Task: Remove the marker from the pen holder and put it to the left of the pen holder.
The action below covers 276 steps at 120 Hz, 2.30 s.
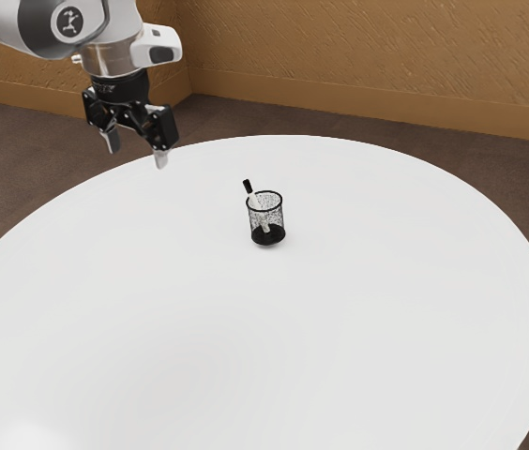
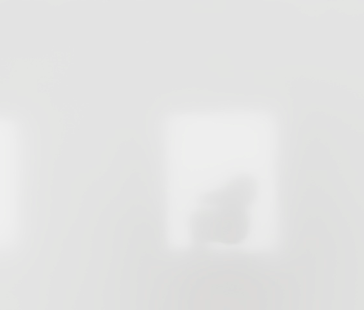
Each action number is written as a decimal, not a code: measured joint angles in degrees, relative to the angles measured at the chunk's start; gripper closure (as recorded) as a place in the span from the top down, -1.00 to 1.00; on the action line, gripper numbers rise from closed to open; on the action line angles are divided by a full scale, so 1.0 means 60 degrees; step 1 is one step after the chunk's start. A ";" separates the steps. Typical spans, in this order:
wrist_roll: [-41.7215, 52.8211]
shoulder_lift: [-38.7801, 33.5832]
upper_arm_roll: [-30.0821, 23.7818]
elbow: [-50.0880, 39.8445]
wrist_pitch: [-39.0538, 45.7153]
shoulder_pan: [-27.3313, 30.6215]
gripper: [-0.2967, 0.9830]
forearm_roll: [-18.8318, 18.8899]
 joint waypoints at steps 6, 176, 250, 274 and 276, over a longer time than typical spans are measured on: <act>-0.0038 -0.0003 0.0000 -0.0008 0.0013 -0.0012 0.54 -0.0004; -0.0610 0.9480 0.0684 0.7668 0.2016 0.1324 0.54 -0.4100; 0.0605 1.0987 0.0820 0.8426 0.5923 0.0974 0.54 -0.3429; 0.0851 1.1081 0.0848 0.8096 0.6820 0.1016 0.54 -0.3780; 0.0868 1.1084 0.0854 0.8078 0.6862 0.1018 0.54 -0.3792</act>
